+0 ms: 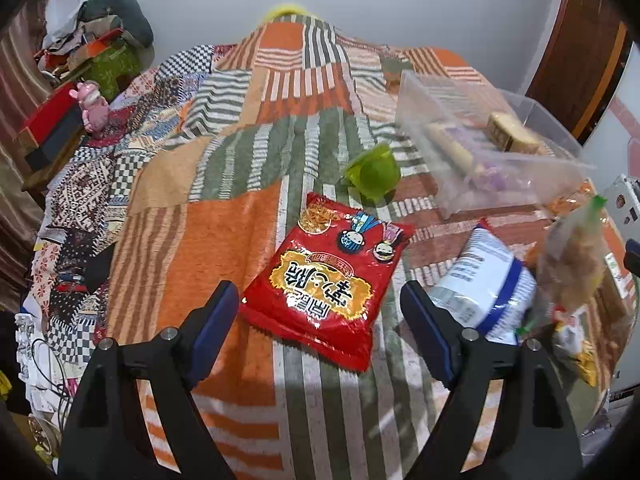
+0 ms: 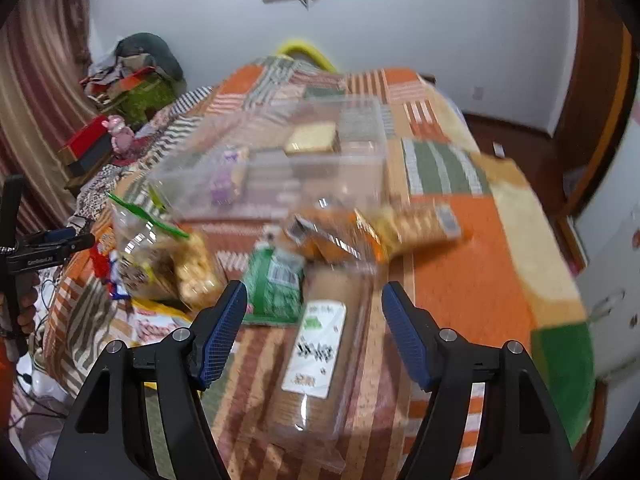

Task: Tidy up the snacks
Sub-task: 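Grasp the red chip bag with the left tool while the right tool grasps the tall biscuit roll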

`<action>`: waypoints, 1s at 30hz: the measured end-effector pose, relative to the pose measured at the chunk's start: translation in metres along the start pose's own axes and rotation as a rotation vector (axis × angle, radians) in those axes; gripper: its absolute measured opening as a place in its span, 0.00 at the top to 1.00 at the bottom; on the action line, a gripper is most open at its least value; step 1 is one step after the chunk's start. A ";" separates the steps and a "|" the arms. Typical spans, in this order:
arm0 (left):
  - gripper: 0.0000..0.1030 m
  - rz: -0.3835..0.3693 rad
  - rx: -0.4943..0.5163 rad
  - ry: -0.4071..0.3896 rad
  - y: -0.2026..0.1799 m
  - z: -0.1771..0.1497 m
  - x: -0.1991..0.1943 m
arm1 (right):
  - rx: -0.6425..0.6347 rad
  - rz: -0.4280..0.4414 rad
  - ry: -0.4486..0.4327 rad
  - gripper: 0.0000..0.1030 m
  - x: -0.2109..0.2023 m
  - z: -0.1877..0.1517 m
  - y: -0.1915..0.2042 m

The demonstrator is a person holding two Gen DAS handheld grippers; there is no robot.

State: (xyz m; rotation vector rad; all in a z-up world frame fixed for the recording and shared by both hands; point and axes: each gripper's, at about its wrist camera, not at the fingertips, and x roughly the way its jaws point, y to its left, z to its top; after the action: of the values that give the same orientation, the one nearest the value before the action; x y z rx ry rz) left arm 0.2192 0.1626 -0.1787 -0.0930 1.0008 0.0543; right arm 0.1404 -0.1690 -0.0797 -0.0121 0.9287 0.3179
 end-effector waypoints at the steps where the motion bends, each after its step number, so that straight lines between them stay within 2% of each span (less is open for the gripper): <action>1: 0.19 -0.003 0.008 0.006 0.000 0.001 0.005 | 0.020 0.004 0.023 0.35 0.005 -0.003 -0.003; 7: 0.19 -0.025 0.020 0.036 -0.002 0.008 0.031 | 0.064 0.000 0.102 0.35 0.021 -0.022 -0.006; 10: 0.16 -0.030 0.030 0.036 -0.005 0.012 0.040 | 0.052 -0.025 0.101 0.36 0.022 -0.028 -0.003; 15: 0.11 -0.025 0.039 0.043 -0.007 0.014 0.056 | 0.002 -0.055 0.104 0.58 0.023 -0.027 0.003; 17: 0.11 -0.025 0.022 0.049 -0.006 0.013 0.060 | 0.003 -0.065 0.096 0.61 0.023 -0.027 0.001; 19: 0.15 -0.031 0.006 0.031 -0.003 0.012 0.059 | 0.016 -0.058 0.090 0.62 0.022 -0.027 -0.001; 21: 0.27 -0.026 0.005 0.015 -0.002 0.010 0.054 | 0.027 -0.053 0.087 0.65 0.021 -0.025 -0.002; 30: 0.28 -0.016 0.010 -0.011 -0.003 0.000 0.024 | 0.060 -0.020 0.084 0.67 0.010 -0.030 -0.010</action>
State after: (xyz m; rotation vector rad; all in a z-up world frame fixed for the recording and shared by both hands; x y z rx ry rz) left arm 0.2324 0.1596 -0.1993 -0.0910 0.9895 0.0350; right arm 0.1251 -0.1806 -0.1068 0.0202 1.0208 0.2730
